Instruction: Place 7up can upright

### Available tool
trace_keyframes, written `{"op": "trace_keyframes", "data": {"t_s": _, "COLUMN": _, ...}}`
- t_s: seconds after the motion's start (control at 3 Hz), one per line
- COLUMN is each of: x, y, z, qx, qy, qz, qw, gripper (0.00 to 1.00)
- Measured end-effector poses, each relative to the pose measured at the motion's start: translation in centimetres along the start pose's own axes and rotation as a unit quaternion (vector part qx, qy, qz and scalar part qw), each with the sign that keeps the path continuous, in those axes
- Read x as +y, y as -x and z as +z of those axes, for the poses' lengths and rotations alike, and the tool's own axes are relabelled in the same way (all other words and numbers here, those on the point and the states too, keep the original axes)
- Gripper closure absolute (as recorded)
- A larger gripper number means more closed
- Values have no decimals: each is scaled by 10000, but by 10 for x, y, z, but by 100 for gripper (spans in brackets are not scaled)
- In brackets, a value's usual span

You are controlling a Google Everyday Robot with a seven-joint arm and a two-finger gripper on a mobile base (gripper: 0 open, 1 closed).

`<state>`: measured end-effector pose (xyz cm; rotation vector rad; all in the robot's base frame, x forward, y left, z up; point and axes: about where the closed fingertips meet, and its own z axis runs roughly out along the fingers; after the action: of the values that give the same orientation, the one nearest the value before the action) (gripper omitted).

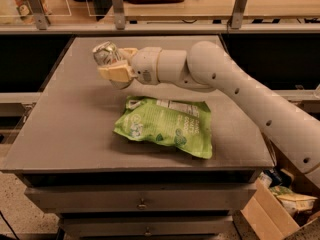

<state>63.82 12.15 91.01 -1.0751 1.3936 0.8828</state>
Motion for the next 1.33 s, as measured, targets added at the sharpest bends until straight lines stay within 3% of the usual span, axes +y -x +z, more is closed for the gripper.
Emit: {"op": "trace_keyframes", "data": {"t_s": 1.33, "x": -11, "y": -16, "z": -10, "qx": 117, "qy": -159, "qz": 514, "qw": 9985, "gripper": 100}}
